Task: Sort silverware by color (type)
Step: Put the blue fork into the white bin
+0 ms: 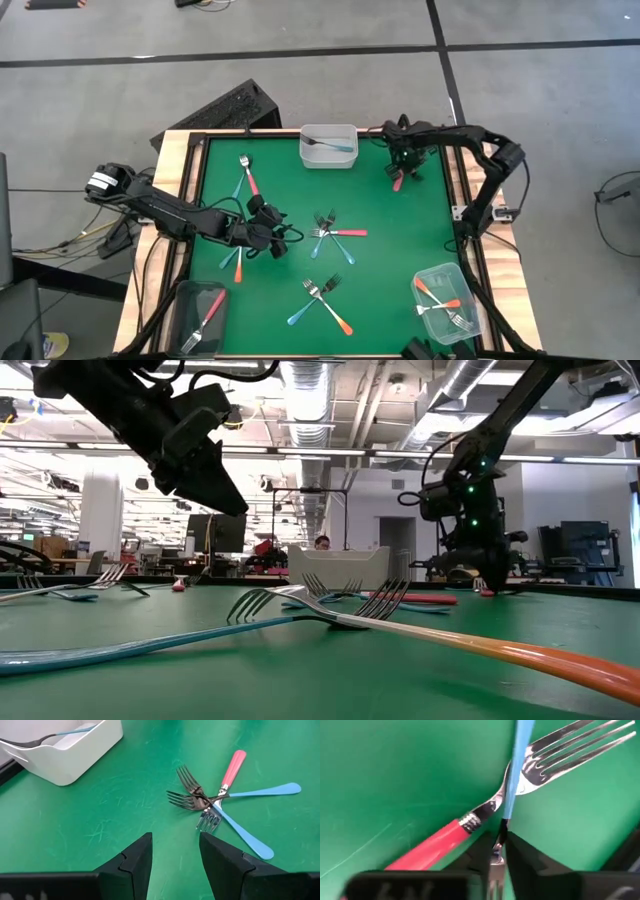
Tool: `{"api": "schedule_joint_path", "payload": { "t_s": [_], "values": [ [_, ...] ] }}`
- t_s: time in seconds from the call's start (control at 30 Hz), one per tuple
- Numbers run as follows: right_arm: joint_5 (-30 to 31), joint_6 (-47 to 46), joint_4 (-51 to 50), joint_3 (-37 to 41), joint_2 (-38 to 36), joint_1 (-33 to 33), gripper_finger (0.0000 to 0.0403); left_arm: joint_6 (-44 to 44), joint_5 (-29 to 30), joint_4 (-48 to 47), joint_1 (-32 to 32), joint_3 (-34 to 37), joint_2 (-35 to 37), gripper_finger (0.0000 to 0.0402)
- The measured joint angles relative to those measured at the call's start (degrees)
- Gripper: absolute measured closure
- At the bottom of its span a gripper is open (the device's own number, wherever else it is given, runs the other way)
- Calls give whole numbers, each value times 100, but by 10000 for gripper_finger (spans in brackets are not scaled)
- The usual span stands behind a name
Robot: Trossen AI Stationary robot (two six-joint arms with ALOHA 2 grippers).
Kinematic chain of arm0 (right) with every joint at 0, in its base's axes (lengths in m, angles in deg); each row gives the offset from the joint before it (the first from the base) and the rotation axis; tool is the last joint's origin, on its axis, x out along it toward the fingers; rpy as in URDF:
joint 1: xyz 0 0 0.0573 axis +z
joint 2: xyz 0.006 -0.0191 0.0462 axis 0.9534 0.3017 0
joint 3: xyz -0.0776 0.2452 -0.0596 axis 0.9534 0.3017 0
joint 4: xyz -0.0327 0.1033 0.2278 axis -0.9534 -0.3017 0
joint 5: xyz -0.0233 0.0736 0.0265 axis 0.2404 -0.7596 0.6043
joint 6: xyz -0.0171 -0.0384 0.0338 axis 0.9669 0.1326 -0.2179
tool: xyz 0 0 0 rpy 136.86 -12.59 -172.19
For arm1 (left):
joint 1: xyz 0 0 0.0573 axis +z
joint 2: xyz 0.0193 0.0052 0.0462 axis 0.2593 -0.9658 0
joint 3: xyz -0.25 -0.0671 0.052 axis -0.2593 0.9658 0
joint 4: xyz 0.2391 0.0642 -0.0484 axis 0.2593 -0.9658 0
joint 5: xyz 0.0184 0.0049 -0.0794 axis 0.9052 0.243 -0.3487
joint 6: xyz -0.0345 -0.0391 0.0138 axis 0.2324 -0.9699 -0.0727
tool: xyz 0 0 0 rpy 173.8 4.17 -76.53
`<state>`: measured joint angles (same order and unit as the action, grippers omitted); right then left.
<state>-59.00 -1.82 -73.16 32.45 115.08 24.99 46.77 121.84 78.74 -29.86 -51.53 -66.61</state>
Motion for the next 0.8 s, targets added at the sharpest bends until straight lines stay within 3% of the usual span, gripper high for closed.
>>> {"api": "schedule_joint_path", "payload": {
  "t_s": [0.13, 0.27, 0.33, 0.67, 0.8],
  "values": [
    [-332, 383, -166, 17, -162, -110, 384, -28, -4, 26, 0, 0, 0, 250],
    [-1202, 579, -340, 53, -464, -83, 383, -60, -98, 30, 0, 0, 0, 250],
    [-1358, 567, -426, 53, -684, 96, 381, -90, -148, 30, 0, 0, 0, 250],
    [-1277, 104, -377, 33, -1960, 1303, 387, -115, -124, 200, 2, 0, 0, 250],
    [-778, 182, 165, 33, -2281, 1618, 388, 153, -109, 495, 2, 0, 0, 250]
  ]
}}
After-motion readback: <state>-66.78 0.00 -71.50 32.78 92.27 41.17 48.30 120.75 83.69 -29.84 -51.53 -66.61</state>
